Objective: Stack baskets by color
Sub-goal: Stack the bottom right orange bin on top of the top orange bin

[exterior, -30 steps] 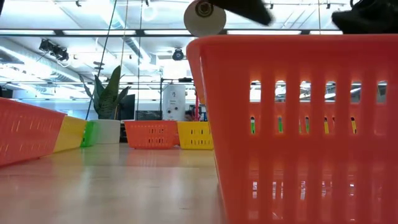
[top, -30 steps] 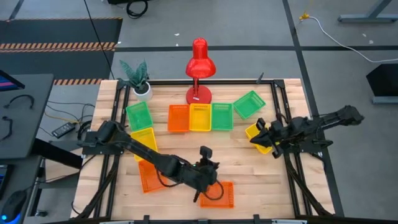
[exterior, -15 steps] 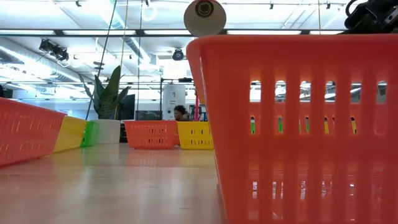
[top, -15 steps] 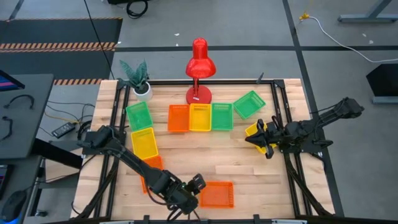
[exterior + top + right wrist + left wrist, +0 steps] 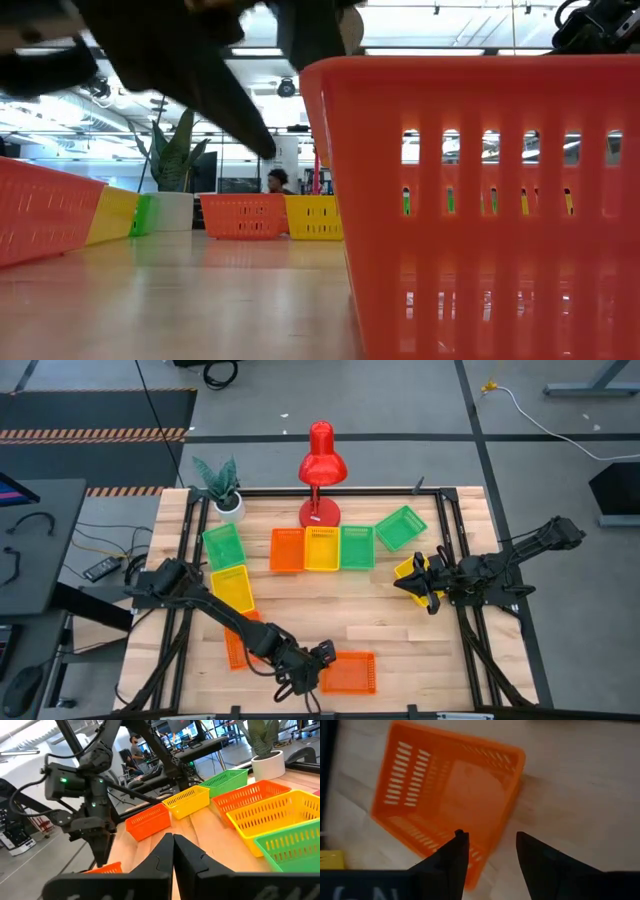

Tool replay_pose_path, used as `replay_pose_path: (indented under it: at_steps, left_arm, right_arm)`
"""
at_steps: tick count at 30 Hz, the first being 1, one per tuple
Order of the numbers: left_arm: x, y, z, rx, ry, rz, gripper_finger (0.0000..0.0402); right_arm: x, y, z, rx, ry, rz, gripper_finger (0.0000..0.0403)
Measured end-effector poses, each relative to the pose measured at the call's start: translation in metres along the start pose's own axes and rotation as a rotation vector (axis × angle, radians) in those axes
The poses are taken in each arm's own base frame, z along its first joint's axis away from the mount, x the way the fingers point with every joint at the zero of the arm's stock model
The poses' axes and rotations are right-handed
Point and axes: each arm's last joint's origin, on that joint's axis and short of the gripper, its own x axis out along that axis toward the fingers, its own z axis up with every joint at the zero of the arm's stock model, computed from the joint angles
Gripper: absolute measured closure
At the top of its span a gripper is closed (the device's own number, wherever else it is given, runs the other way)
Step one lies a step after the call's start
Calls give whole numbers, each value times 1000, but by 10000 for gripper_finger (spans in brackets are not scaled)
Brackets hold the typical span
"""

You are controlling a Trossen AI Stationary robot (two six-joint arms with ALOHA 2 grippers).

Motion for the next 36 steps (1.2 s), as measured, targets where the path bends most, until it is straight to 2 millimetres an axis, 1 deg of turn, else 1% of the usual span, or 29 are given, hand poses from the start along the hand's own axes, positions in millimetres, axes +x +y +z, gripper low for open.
replay_pose_path:
  at_steps: [5, 7, 10, 13, 18, 24, 26, 28, 30, 33, 34, 36]
  left_arm:
    - [16, 1, -9, 24, -21, -15, 232]
    - [23, 6, -8, 13, -71, 10, 232]
    - [30, 3, -13, 10, -64, -18, 233]
    - [35, 3, -18, -11, -49, -32, 244]
    - [35, 8, -18, -71, -74, -5, 295]
    - [34, 16, -11, -209, -140, 50, 376]
    - [30, 22, -5, -284, -163, 61, 388]
    - [23, 31, 3, -341, -176, 72, 387]
    - [13, 40, 13, -378, -143, 85, 386]
    - [-10, 51, 31, -408, -20, 146, 388]
    - [-20, 53, 35, -430, 45, 174, 388]
    - [-37, 56, 36, -499, 197, 217, 388]
  right_arm:
    - [0, 0, 0, -1, 1, 0, 391]
    - [0, 0, -1, -3, 6, -2, 391]
    - [1, -1, -2, -8, 20, -8, 391]
    - [1, -1, -3, -12, 30, -13, 391]
    - [2, -2, -6, -21, 54, -26, 391]
    - [3, -2, -7, -24, 62, -29, 391]
    - [3, -2, -7, -25, 63, -30, 391]
    - [3, -2, -7, -25, 65, -30, 391]
    - [3, -2, -7, -25, 65, -31, 391]
    - [3, -2, -8, -28, 72, -33, 391]
    - [3, -2, -8, -28, 73, -34, 391]
    - [3, -3, -9, -30, 78, -36, 391]
